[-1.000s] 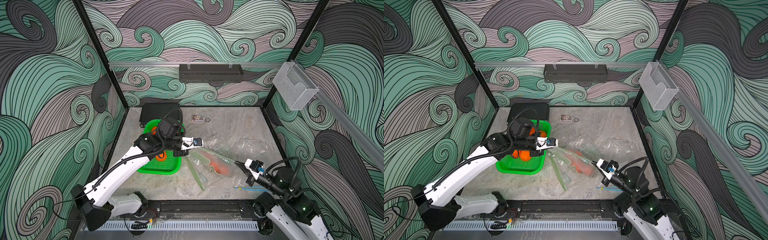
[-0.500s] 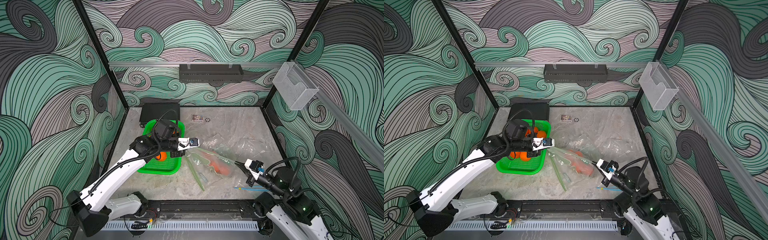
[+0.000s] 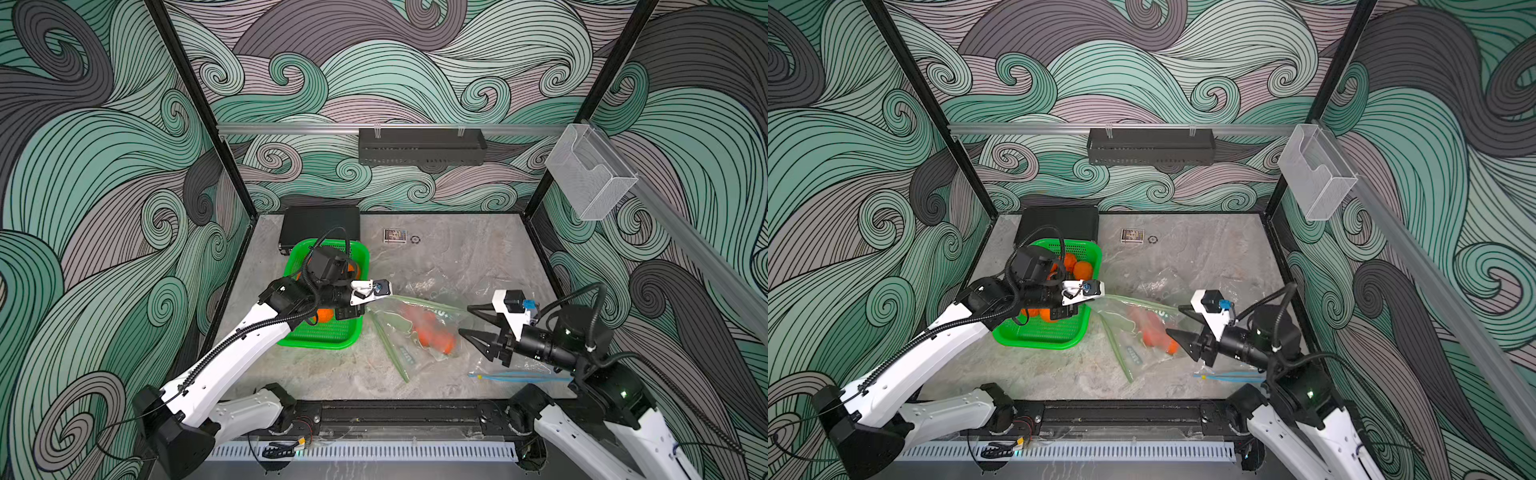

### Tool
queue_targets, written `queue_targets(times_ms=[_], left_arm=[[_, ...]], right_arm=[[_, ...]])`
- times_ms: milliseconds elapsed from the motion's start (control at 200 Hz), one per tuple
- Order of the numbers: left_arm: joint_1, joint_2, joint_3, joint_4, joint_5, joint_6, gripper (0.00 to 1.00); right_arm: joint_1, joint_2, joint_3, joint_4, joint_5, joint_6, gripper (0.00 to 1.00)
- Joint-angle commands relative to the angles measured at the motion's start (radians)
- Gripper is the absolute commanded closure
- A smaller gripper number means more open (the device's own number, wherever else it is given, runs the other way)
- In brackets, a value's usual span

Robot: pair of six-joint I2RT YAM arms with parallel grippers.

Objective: Open the zip-top bag and take out the orange
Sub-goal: Unzip the zipper on the zipper food storage bag, then open the zipper of the food storage bag at the center of the board.

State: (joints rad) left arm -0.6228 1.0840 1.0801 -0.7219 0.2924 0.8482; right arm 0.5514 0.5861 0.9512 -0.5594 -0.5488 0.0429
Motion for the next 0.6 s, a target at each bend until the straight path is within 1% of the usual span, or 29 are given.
queue_targets(times_ms=[0,50,110,155,180,295,430,505,595], left_arm=[[0.005,-0.055,-0.025,-0.018,0.009,-0.018,1.0],[0.003,-0.072,-0.043,-0.034,0.015,-0.017,1.0],[0.002,-0.094,-0.071,-0.035,0.009,-0.014,1.0],[0.0,-0.108,-0.089,-0.031,-0.004,-0.017,1.0],[-0.001,-0.113,-0.097,-0.028,-0.008,-0.015,1.0],[-0.022,-0.123,-0.133,-0.046,-0.009,0.046,1.0],[-0.043,-0.105,-0.142,-0.056,-0.018,0.062,1.0],[-0.049,-0.094,-0.146,-0.065,-0.022,0.077,1.0],[-0.055,-0.093,-0.154,-0.06,-0.028,0.086,1.0]], right_arm=[[-0.001,0.082,0.043,-0.093,0.094,0.236,0.34],[-0.005,0.118,0.041,-0.126,0.193,0.277,0.33],[-0.009,0.17,0.026,-0.153,0.264,0.276,0.34],[-0.009,0.22,0.009,-0.177,0.329,0.302,0.36],[-0.01,0.241,0.003,-0.184,0.344,0.312,0.36],[-0.009,0.374,-0.034,-0.181,0.364,0.346,0.39],[-0.007,0.531,-0.062,-0.169,0.374,0.351,0.39],[-0.004,0.593,-0.083,-0.143,0.381,0.344,0.38],[0.001,0.646,-0.104,-0.119,0.394,0.334,0.34]])
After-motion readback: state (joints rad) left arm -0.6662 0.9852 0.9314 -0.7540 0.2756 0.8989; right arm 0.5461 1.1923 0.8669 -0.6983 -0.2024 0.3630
